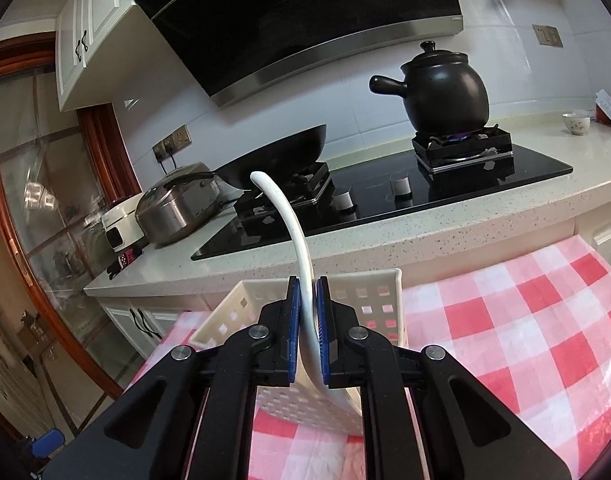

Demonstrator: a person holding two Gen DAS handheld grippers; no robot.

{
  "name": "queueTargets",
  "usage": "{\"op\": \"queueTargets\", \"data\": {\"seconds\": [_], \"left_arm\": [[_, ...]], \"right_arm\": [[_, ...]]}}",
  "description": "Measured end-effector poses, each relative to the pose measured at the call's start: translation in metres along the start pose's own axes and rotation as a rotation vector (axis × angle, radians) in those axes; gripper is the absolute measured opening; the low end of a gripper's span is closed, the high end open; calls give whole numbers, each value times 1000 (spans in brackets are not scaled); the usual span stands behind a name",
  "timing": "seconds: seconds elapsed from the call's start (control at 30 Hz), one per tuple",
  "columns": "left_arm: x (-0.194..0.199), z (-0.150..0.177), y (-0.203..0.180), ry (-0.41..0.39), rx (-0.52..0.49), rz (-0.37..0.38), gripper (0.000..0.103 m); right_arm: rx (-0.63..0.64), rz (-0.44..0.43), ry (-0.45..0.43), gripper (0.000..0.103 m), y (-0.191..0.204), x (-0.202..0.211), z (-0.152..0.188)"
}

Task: Organize utensils
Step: 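Lift the held spoon with the right gripper over the white basket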

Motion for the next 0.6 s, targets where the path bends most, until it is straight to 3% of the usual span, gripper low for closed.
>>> {"op": "queueTargets", "data": {"seconds": [0.6], "left_arm": [[-9,0,-3,5,-21,-20,58]], "right_arm": [[29,-8,-5,10,-5,-20,-9]]}}
Point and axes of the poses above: each gripper's, at about its wrist camera, not at the fingertips, and x roughly against the way its jaws point, y to its left, z to its underside, the point moved 3 cm from there along -x, roughly the way its jaws point, and after that the axes turned 8 degrees about -z, right-handed, at the moved point
